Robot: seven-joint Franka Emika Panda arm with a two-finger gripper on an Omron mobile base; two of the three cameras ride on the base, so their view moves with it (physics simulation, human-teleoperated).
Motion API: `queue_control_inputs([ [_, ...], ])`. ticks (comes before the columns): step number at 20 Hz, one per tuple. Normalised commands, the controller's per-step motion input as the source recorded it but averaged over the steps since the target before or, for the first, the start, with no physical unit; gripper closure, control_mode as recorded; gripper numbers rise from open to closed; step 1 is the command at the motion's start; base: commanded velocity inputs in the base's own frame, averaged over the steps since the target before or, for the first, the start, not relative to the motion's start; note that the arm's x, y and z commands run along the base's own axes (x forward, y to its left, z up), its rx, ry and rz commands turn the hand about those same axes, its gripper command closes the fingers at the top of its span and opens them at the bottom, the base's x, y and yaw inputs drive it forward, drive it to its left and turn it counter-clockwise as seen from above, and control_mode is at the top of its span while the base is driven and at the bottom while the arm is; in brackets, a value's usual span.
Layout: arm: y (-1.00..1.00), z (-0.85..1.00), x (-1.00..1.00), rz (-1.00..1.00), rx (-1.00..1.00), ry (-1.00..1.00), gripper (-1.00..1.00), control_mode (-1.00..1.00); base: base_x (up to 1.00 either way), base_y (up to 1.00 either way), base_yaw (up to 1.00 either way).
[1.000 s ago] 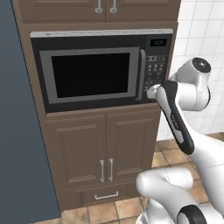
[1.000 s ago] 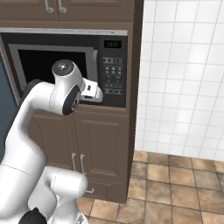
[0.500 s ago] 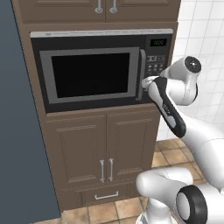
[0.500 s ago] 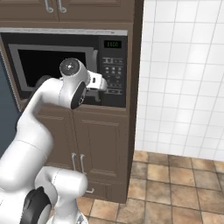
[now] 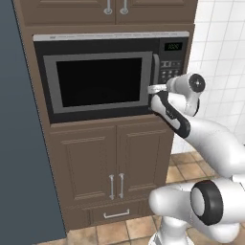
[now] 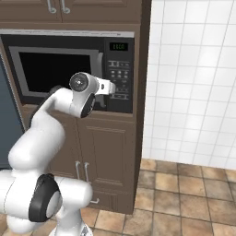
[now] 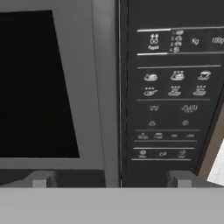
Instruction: Open the microwave door.
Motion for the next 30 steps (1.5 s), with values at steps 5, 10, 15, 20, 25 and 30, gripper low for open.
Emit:
queue_control_inputs([
  [5, 0.0, 0.0, 0.68, 0.0, 0.0, 0.07, -1.0, -1.0, 0.0, 0.0, 0.0],
  [10, 0.0, 0.0, 0.55, 0.0, 0.0, 0.03, -1.0, -1.0, 0.0, 0.0, 0.0],
  [15, 0.0, 0.0, 0.41, 0.0, 0.0, 0.0, -1.0, -1.0, 0.0, 0.0, 0.0],
  [20, 0.0, 0.0, 0.45, 0.0, 0.0, 0.0, 1.0, -1.0, 0.0, 0.0, 0.0],
  [25, 0.0, 0.0, 0.04, 0.0, 0.0, 0.0, 1.0, -1.0, 0.0, 0.0, 0.0],
  [30, 0.0, 0.01, -0.14, 0.0, 0.0, -0.03, 1.0, -1.0, 0.0, 0.0, 0.0],
])
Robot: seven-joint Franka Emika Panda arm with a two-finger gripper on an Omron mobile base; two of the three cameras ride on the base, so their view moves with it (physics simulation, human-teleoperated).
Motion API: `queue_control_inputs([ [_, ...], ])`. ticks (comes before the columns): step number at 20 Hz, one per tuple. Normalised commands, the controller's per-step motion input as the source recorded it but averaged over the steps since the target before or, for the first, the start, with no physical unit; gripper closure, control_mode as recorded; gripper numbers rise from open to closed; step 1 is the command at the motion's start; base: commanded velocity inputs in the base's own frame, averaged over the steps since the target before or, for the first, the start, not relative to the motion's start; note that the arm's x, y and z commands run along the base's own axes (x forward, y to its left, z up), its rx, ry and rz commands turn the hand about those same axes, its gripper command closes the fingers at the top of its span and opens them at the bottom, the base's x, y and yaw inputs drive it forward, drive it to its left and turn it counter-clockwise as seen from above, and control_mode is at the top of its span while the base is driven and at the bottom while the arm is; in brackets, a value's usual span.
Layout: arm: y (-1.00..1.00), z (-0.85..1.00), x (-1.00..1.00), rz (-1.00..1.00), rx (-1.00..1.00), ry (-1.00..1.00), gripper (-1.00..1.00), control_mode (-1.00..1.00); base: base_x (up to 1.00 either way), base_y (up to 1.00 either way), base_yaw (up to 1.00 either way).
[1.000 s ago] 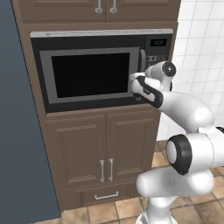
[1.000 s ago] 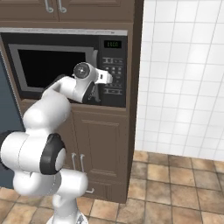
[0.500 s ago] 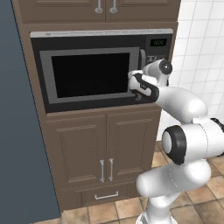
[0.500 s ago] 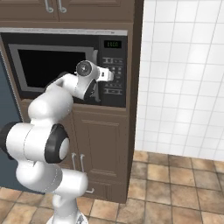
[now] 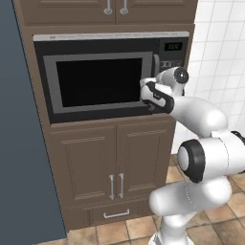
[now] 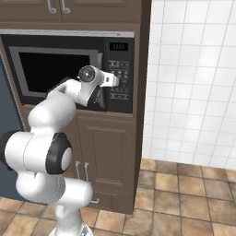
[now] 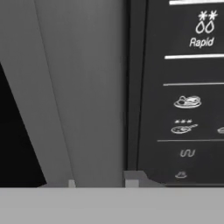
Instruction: Open the microwave door.
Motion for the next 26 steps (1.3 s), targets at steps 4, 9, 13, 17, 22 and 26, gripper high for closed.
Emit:
queue_control_inputs([
  [4, 0.0, 0.26, -0.62, 0.0, 0.0, -0.18, 1.0, -1.0, 0.0, 0.0, 0.0],
  [9, 0.0, 0.49, -0.78, 0.0, 0.0, -0.18, 1.0, -1.0, 0.0, 0.0, 0.0],
  [13, 0.03, 0.68, -0.92, 0.0, 0.0, -0.14, 1.0, -1.0, 0.0, 0.0, 0.0],
  [17, 0.22, 0.88, -0.95, 0.0, -0.01, -0.09, 1.0, -1.0, 0.0, 0.0, 0.0],
  [22, 0.34, 0.93, -0.95, 0.0, -0.05, -0.04, 1.0, -1.0, 0.0, 0.0, 0.0],
  [26, 0.47, 0.9, -0.97, 0.0, -0.09, -0.04, 1.0, -1.0, 0.0, 0.0, 0.0],
])
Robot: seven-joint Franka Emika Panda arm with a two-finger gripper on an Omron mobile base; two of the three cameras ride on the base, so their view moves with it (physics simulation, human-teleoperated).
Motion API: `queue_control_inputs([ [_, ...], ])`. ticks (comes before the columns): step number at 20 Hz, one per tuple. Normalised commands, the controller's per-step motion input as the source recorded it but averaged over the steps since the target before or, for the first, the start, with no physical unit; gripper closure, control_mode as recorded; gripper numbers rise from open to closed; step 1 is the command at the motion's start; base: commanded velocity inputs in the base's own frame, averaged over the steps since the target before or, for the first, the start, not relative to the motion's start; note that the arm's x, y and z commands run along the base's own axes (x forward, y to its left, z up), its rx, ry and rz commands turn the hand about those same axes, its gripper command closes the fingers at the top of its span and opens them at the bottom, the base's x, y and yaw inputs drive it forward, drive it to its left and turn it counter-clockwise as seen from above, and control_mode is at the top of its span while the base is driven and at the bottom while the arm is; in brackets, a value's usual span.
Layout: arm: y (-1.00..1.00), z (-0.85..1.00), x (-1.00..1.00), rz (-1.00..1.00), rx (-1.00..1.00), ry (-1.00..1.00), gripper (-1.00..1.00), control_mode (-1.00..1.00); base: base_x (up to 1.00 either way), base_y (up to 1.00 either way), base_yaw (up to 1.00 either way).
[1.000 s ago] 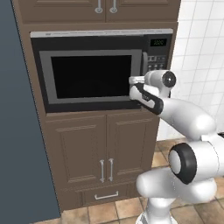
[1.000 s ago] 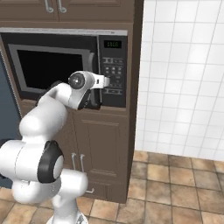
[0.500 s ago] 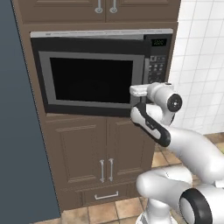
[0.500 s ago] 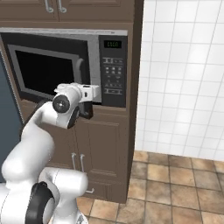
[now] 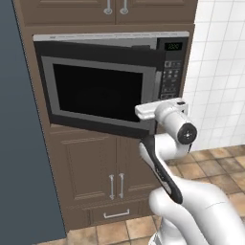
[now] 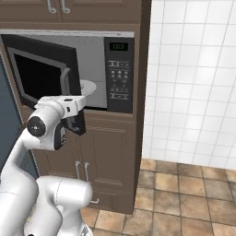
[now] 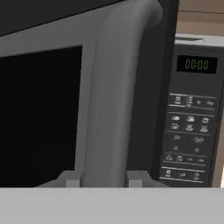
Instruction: Open the microwave door.
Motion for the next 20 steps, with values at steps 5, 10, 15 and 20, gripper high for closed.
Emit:
queue_control_inputs([
  [5, 0.56, 0.88, -0.93, 0.0, -0.12, -0.01, -1.0, -1.0, 0.0, 0.0, 0.0],
  [10, 0.72, 0.57, -0.75, -0.02, -0.21, 0.03, -1.0, -1.0, 0.0, 0.0, 0.0],
  [15, 0.07, -0.05, -0.96, 0.01, -0.11, 0.0, -1.0, -1.0, 0.0, 0.0, 0.0],
  [20, -0.41, -0.02, -1.0, -0.02, 0.0, 0.0, -1.0, -1.0, 0.0, 0.0, 0.0],
])
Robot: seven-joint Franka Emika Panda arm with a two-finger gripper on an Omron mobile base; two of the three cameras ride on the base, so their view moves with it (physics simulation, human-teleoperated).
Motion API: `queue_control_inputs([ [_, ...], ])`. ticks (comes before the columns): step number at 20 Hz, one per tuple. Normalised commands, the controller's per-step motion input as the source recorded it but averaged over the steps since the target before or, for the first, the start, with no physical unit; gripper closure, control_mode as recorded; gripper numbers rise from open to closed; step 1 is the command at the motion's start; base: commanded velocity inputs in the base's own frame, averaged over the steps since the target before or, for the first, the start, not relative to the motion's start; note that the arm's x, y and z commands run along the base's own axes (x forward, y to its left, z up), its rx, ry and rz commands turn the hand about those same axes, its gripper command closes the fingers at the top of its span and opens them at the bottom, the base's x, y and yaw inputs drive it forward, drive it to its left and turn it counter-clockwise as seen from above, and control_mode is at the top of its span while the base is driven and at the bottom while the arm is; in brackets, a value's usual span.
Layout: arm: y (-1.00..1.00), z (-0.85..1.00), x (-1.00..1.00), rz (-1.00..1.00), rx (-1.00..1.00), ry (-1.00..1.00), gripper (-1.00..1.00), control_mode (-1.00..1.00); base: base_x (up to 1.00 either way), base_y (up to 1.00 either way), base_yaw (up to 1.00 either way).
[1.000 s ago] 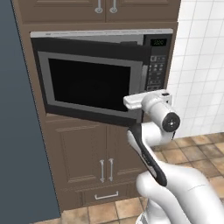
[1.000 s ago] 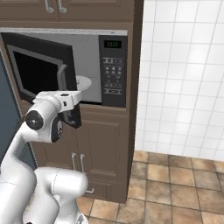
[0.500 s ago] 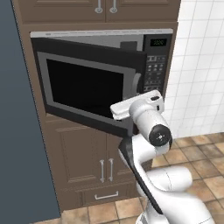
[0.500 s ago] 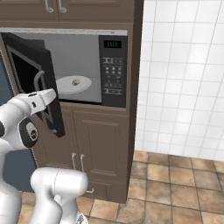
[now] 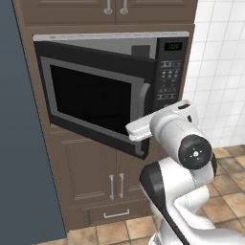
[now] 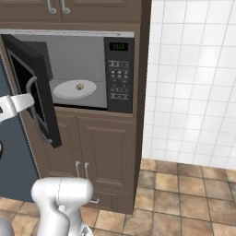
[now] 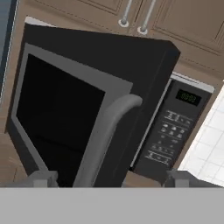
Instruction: Open the microwave door.
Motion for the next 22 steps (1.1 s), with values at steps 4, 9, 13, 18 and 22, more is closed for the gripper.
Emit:
queue_control_inputs([
  [4, -0.69, 0.18, -1.0, -0.1, 0.04, 0.0, -1.0, -1.0, 0.0, 0.0, 0.0],
  [9, -0.97, 0.22, -0.46, 0.05, 0.16, 0.0, -1.0, -1.0, 0.0, 0.0, 0.0],
  [13, -1.0, 0.03, 0.08, 0.14, 0.55, 0.14, -1.0, -1.0, 0.0, 0.0, 0.0],
  [18, -0.71, -0.01, 0.49, 0.12, 0.86, 0.42, -1.0, -1.0, 0.0, 0.0, 0.0],
  [22, -0.32, -0.15, 0.62, 0.13, 0.86, 0.55, -1.0, -1.0, 0.0, 0.0, 0.0],
])
